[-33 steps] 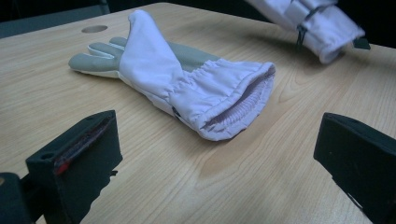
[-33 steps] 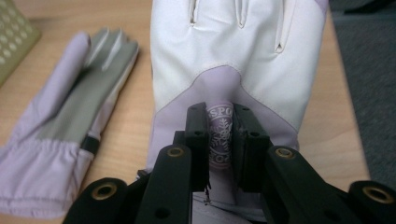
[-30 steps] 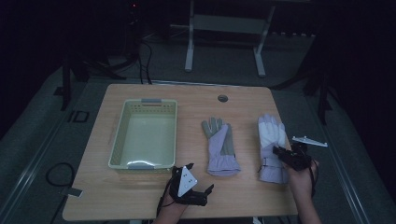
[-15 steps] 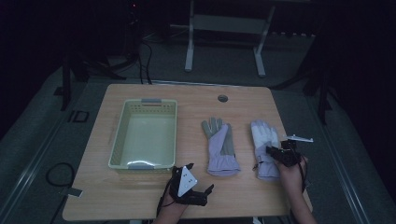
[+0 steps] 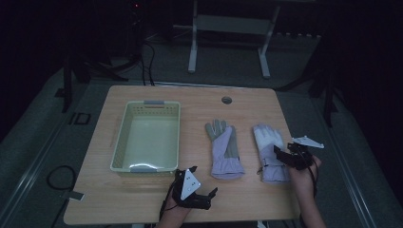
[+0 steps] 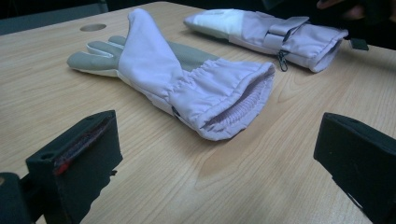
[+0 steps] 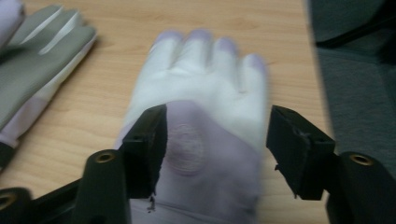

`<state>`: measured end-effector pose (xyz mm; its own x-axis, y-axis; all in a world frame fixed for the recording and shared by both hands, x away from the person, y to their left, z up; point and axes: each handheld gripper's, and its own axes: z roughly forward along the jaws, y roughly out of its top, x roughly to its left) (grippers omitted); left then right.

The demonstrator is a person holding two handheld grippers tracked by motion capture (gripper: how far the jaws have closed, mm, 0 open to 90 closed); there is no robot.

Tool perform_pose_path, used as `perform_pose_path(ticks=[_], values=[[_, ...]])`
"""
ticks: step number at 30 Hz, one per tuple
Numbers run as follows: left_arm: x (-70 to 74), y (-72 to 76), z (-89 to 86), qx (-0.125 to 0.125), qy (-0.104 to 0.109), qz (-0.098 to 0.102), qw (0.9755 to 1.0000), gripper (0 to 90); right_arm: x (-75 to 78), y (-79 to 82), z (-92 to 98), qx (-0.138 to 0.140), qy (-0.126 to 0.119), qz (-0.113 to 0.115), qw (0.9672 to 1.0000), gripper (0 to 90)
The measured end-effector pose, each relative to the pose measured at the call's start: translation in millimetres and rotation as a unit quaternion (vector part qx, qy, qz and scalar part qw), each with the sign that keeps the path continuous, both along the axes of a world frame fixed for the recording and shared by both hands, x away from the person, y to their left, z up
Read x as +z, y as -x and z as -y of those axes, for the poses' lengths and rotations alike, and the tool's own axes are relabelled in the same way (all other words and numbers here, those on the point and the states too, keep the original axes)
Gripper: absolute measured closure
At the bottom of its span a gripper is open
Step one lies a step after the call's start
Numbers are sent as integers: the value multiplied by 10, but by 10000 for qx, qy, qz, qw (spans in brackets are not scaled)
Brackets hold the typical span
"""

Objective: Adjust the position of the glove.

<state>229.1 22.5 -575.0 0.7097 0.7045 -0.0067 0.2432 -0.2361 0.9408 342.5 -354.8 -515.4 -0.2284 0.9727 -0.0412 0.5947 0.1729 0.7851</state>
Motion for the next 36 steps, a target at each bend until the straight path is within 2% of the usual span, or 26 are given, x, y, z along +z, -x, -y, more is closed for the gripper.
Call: perform_pose_path(ticks=[1, 2, 4, 6, 8, 9, 14, 15, 16, 17, 18, 19, 20, 22, 23, 26, 28, 29, 32, 36], values=[[0, 0, 0, 0, 0, 0, 10000, 9, 0, 0, 0, 0, 0, 0, 10000, 356], [0, 1, 1, -3, -7, 2, 10000, 9, 98, 35, 67, 10, -228, -240, 9995, 343], [0, 2, 1, 1, -1, -2, 10000, 9, 145, 64, 124, 50, -603, -322, 9976, 332], [0, 2, 2, 4, -4, 0, 10000, 9, 189, 102, 153, 140, -771, -374, 9962, 315], [0, 1, 1, -1, -7, 1, 10000, 9, 225, 144, 145, 285, -740, -413, 9960, 208], [0, 1, 1, -1, -7, 1, 10000, 9, 234, 155, 135, 366, -742, -436, 9956, 108], [0, 1, 1, 3, -10, 4, 10000, 9, 271, 237, 30, 714, -475, -413, 9955, 106], [0, 1, 1, 3, -10, 4, 10000, 9, 261, 227, 22, 720, -446, -397, 9956, 122], [0, 1, 2, 6, -2, -4, 10000, 9, 254, 211, 24, 681, -463, -418, 9957, 190], [0, 1, 2, 6, -2, -4, 10000, 9, 254, 211, 24, 681, -463, -418, 9957, 190], [0, 0, 1, 2, 2, -9, 10000, 9, 239, 187, 30, 764, -453, -477, 9949, 238], [0, -1, 1, 0, 5, -14, 10000, 9, 218, 156, 33, 732, -383, -501, 9953, 247], [0, -2, 0, -2, 5, -16, 10000, 9, 175, 97, 43, 796, -360, -571, 9945, 316], [1, -3, 0, -12, -3, -28, 10000, 9, 119, 28, 49, 718, -258, -599, 9953, 330], [1, -6, 0, -11, 4, -41, 10000, 9, 74, -24, 54, 713, -178, -683, 9950, 329], [0, -13, -7, 5, 49, -81, 10000, 9, -37, -108, 46, 665, 74, -757, 9949, 395], [0, -12, -7, 4, 46, -77, 10000, 9, -163, -168, 56, 770, -27, -1051, 9915, 516], [0, -11, -6, 2, 34, -67, 10000, 9, -213, -177, 59, 857, -92, -1085, 9904, 523], [0, -8, -3, -6, 18, -50, 10000, 9, -237, -172, 109, 910, -310, -1078, 9895, 563], [0, -7, -3, -2, 17, -47, 10000, 9, -240, -176, 106, 983, -290, -1070, 9890, 615]])
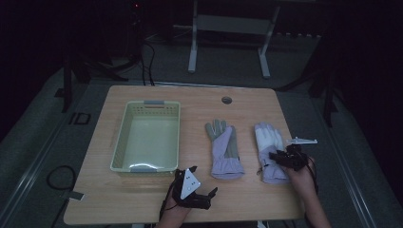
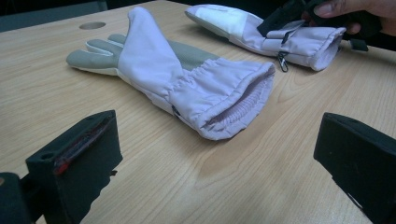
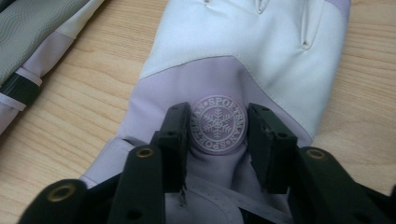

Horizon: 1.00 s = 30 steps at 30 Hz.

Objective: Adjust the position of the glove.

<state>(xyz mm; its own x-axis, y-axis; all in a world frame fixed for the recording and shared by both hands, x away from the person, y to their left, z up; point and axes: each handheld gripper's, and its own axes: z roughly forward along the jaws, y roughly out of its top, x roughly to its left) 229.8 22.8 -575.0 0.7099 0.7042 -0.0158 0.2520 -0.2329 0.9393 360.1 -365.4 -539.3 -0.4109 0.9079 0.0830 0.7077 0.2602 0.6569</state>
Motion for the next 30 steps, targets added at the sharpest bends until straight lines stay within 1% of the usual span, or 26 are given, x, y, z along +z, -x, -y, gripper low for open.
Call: perform_pose_path(ticks=[3, 4, 5, 7, 10, 11, 12, 13, 14, 16, 17, 18, 19, 20, 21, 24, 26, 28, 30], values=[[0, 0, 1, 0, -4, 2, 10000, 9, 5, 11, -16, -22, -16, -4, 10000, 658], [0, 0, 1, 0, -4, 2, 10000, 9, 5, 11, -16, -22, -16, -4, 10000, 658], [0, -1, 0, 7, -1, -6, 10000, 9, 15, 26, -11, -73, -103, -13, 9999, 707], [0, -1, 0, 9, -2, -7, 10000, 9, 36, 37, -1, -120, -188, -4, 9998, 752], [0, -2, 0, 12, -2, -6, 10000, 9, 108, 64, 4, -178, -219, 21, 9996, 782], [0, -1, 0, 16, -3, -9, 10000, 9, 150, 77, 2, -184, -210, 29, 9996, 785], [0, -1, 0, 16, -3, -9, 10000, 9, 150, 77, 2, -184, -210, 29, 9996, 785], [1, -1, 0, 16, -6, -7, 10000, 9, 226, 93, 16, -180, -315, 57, 9993, 790], [1, -1, 0, 18, -8, -7, 10000, 9, 265, 102, 22, -186, -347, 93, 9992, 790], [1, 0, 1, 20, -10, -5, 10000, 9, 349, 114, 29, -178, -330, 187, 9991, 790], [1, 0, 1, 20, -10, -5, 10000, 9, 349, 114, 29, -178, -330, 187, 9991, 790], [1, 0, 1, 19, -10, -3, 10000, 9, 437, 120, 38, -234, -355, 254, 9988, 790], [1, 0, 1, 19, -11, -3, 10000, 9, 480, 120, 42, -247, -386, 270, 9986, 790], [1, 0, 1, 19, -11, -3, 10000, 9, 480, 120, 42, -247, -386, 270, 9986, 790], [1, 0, 1, 19, -12, -2, 10000, 9, 562, 124, 44, -268, -401, 338, 9983, 791], [1, 0, 1, 18, -13, -1, 10000, 9, 679, 135, 28, -246, -392, 443, 9979, 791], [1, 0, 1, 16, -14, -1, 10000, 9, 738, 141, 6, -225, -331, 463, 9981, 791], [1, 0, 2, 13, -12, -3, 10000, 9, 785, 139, -12, -187, -355, 456, 9982, 791], [1, 0, 2, 17, -13, -3, 10000, 9, 831, 140, -37, -159, -431, 480, 9978, 791]])
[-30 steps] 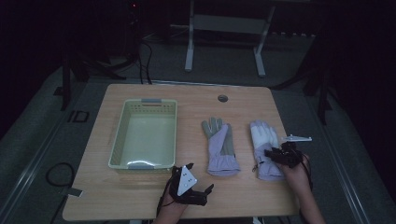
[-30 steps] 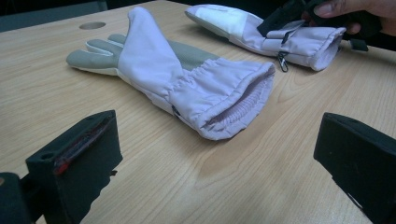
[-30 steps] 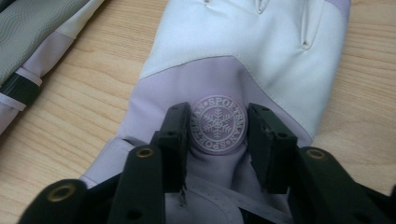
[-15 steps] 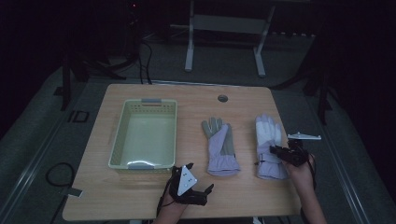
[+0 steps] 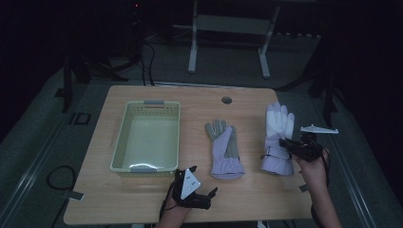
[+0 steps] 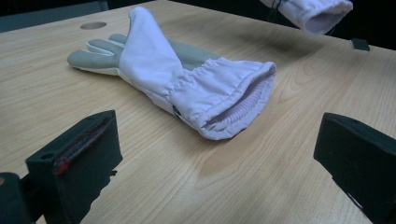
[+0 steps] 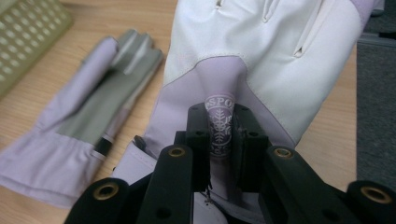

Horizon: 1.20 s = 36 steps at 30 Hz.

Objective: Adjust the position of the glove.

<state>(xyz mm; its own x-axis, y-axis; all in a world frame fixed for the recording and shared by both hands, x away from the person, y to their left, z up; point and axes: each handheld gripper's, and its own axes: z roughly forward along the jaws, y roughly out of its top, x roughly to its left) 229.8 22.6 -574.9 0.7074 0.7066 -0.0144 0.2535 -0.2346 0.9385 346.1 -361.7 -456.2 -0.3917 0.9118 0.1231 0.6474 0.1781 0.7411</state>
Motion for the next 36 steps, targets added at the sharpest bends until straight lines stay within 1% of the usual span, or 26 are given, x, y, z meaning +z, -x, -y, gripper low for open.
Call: perform_pose_path(ticks=[2, 3, 5, 6, 17, 25, 29, 34, 35, 36], values=[[0, 0, 0, -2, 1, 2, 10000, 9, 24, 1, -18, 34, -16, 23, 10000, 791], [0, 1, 1, -3, 1, 4, 10000, 9, 69, 4, -59, 64, -10, 90, 9999, 790], [0, 0, 0, -1, 1, 1, 10000, 9, 105, 12, -107, 141, -7, 125, 9998, 790], [0, 0, 0, -1, 1, 1, 10000, 9, 105, 12, -107, 141, -7, 125, 9998, 790], [0, 0, 2, -4, 7, 9, 10000, 9, 260, 10, -450, 386, -20, 181, 9991, 790], [0, 1, 1, -16, 2, 18, 10000, 9, 294, -8, -737, 551, -62, 175, 9983, 790], [0, 1, 1, -23, 6, 14, 10000, 9, 289, -9, -890, 586, -160, 106, 9981, 788], [-1, 3, 2, -26, 9, 20, 10000, 9, 257, -17, -1130, 755, -231, 23, 9969, 788], [-1, 3, 2, -26, 9, 20, 10000, 9, 257, -17, -1130, 755, -231, 23, 9969, 788], [0, 4, 1, -29, 6, 22, 10000, 9, 248, -15, -1176, 786, -234, 5, 9966, 788]])
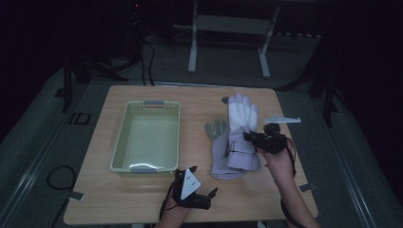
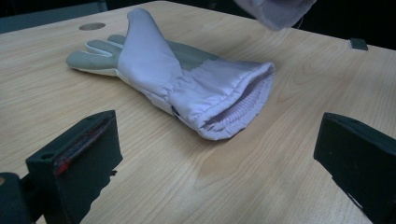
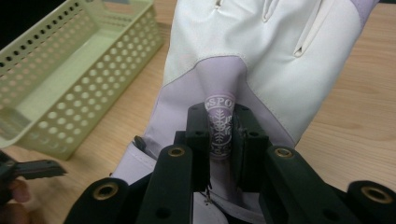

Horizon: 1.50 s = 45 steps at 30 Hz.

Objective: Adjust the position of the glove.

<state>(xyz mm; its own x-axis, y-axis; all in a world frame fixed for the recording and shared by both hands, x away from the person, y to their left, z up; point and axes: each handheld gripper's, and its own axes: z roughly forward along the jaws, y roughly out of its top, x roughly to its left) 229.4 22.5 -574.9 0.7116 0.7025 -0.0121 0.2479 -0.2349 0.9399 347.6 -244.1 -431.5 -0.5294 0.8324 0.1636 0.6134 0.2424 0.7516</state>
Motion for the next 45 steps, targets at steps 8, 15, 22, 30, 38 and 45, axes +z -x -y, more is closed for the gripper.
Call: perform_pose_path(ticks=[8, 15, 22, 30, 38, 45], values=[[1, 1, -2, -15, -19, 12, 10000, 9, -97, 20, -262, 139, 66, -152, 9998, 787], [0, -1, -3, -12, 3, -12, 10000, 9, -228, -16, -391, 147, 168, -288, 9993, 786], [0, -3, -3, -10, 8, -9, 10000, 9, -481, -132, -446, 51, 314, -580, 9978, 782], [0, -2, -3, -15, 11, -12, 10000, 9, -702, -239, -482, -7, 536, -765, 9956, 777], [0, 3, 0, -61, 19, -4, 10000, 9, -743, -310, -457, 135, 698, -743, 9947, 768], [0, 2, 1, -35, 11, -16, 10000, 9, -743, -340, -400, 204, 593, -726, 9954, 721]])
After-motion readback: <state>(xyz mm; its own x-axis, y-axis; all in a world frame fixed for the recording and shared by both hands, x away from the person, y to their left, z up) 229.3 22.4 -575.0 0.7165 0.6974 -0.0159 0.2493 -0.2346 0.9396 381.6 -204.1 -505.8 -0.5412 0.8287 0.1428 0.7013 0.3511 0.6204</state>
